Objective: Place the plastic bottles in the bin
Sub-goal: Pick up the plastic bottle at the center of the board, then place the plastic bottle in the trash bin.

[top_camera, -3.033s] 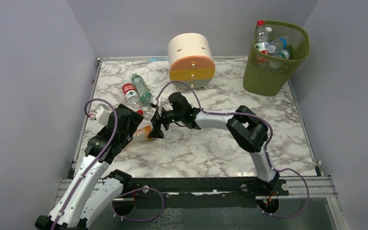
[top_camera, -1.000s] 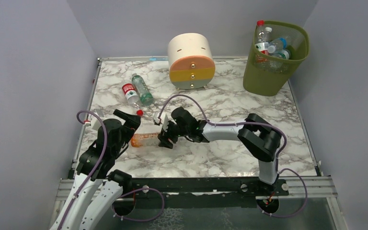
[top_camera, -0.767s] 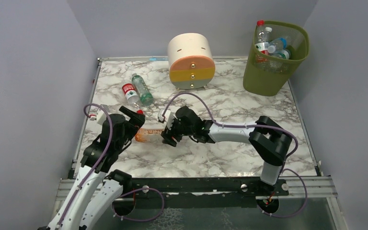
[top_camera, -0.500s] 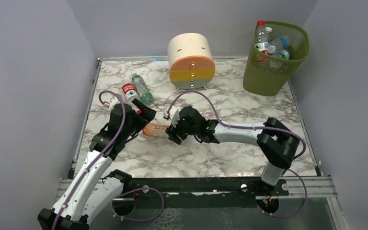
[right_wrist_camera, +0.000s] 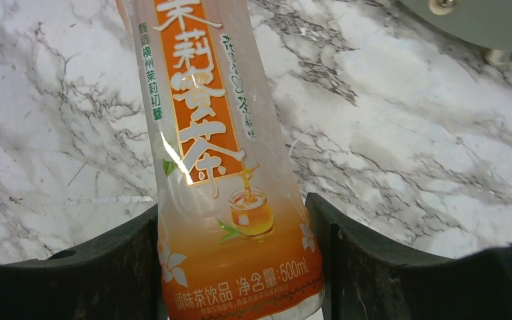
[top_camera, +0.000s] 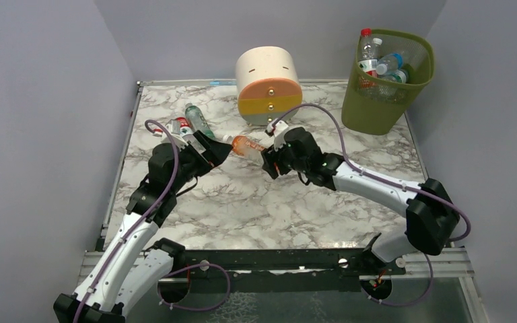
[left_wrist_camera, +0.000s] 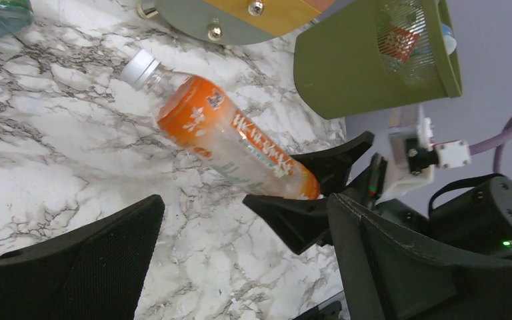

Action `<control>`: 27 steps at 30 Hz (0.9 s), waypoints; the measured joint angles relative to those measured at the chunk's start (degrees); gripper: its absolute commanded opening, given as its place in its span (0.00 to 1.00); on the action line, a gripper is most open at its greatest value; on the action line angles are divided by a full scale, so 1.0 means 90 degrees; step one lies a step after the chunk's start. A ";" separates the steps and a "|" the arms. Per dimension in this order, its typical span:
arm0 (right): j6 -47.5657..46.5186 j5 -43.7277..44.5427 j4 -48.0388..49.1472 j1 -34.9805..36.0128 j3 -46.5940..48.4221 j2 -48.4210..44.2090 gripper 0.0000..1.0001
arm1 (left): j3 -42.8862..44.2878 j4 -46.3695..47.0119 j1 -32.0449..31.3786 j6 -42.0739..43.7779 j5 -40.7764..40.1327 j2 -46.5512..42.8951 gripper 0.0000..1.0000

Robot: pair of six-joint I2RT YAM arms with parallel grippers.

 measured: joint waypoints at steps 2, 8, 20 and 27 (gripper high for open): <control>0.0095 0.0117 -0.0160 -0.0087 0.0019 -0.0189 0.54 | -0.0095 0.0124 0.0000 0.0022 0.0112 0.0068 0.99; 0.0355 0.0386 -0.0831 -0.0202 0.0262 -0.0561 0.55 | -0.0294 0.0238 0.0000 0.0032 0.0376 0.0231 0.99; 0.0585 0.0476 -0.1644 -0.0971 0.1188 -0.1005 0.56 | -0.0478 0.0644 0.0000 0.0036 0.0614 0.0260 0.99; 0.0573 0.0474 -0.1814 -0.1671 0.2064 -0.0991 0.56 | -0.0712 0.1008 0.0000 0.0007 0.0925 0.0617 0.99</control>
